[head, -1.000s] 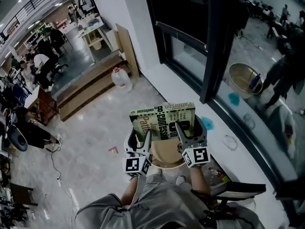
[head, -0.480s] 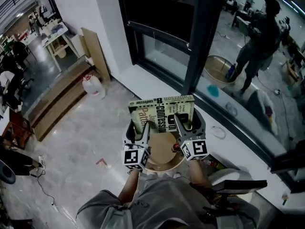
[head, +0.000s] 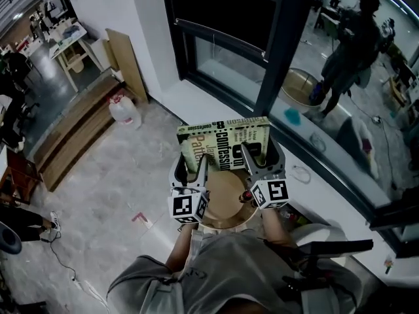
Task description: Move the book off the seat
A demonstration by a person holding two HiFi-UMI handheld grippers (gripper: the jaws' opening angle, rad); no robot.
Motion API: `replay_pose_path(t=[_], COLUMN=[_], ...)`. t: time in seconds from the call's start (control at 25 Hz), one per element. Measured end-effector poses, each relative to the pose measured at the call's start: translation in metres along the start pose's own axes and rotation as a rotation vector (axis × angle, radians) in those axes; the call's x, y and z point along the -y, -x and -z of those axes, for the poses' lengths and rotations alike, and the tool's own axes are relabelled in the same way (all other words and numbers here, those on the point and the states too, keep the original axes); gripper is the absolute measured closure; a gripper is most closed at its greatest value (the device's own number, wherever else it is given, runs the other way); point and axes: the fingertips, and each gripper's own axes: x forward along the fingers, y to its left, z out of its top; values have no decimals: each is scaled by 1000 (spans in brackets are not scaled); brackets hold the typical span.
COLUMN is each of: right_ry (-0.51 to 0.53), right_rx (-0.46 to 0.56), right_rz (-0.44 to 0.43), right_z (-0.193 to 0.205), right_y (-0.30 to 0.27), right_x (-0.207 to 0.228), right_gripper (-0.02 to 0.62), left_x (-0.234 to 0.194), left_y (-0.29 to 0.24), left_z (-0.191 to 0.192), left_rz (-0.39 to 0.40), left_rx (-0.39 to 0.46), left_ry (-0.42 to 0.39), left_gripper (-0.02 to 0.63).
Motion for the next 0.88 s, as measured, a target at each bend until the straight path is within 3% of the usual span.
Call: replay_pose_path(t=[0.28, 0.56, 0.88], right_ry=[-44, -113, -203], right_rx=[-31, -152, -380], right_rz=[-40, -39, -8], right_z=[24, 84, 210], right_y=[-10, -16, -4], right_x=[4, 5, 6], right_gripper=[264, 264, 264], left_x=[-6, -23, -53], left_y=[-2, -5, 3], left_z=[15, 59, 174], left_rz=[-61, -108, -128], left_rx=[-31, -152, -393], left_ry=[-17, -23, 66], left_gripper=[351, 348, 348])
